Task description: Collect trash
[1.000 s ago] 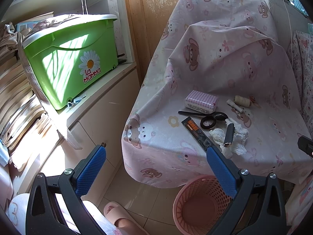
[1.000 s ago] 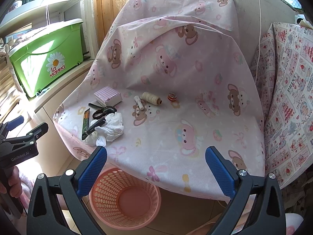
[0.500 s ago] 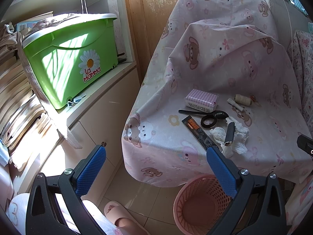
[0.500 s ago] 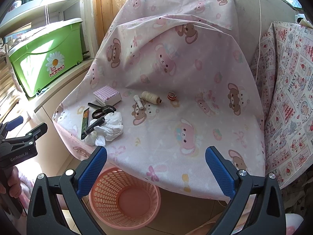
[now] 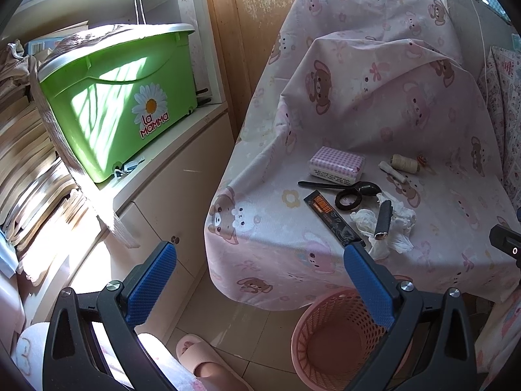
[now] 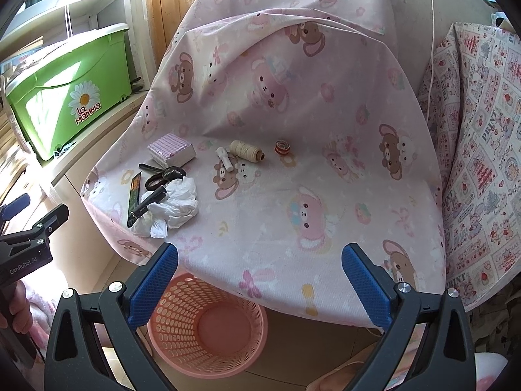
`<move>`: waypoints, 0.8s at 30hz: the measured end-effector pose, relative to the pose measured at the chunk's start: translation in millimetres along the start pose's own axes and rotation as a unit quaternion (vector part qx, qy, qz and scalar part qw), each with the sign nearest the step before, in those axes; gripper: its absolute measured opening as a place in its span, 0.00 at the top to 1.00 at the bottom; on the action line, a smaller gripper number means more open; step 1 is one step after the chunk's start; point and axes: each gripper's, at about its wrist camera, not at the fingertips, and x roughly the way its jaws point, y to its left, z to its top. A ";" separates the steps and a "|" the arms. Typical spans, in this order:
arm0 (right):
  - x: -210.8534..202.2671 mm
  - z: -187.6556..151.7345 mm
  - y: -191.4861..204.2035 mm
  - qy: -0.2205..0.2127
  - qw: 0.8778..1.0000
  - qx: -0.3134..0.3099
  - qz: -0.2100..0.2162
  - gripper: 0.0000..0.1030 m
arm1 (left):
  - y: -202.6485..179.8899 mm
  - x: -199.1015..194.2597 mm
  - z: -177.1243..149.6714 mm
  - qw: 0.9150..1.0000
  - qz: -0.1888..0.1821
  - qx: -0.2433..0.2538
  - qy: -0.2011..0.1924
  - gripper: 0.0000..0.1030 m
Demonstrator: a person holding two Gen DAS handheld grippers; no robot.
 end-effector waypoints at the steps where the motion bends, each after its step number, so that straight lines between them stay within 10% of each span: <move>1: -0.2 0.1 -0.4 -0.005 1.000 -0.003 0.000 0.01 | -0.3 0.1 0.1 1.000 0.000 0.000 0.000 0.01; 18: 13.6 3.7 1.1 0.025 1.000 -0.015 0.010 0.02 | -11.0 19.9 -1.6 1.000 -0.014 0.005 0.020 0.04; 24: 18.1 6.6 2.4 0.034 0.999 -0.006 0.025 0.15 | -28.3 38.7 10.3 0.993 -0.092 -0.013 0.068 0.40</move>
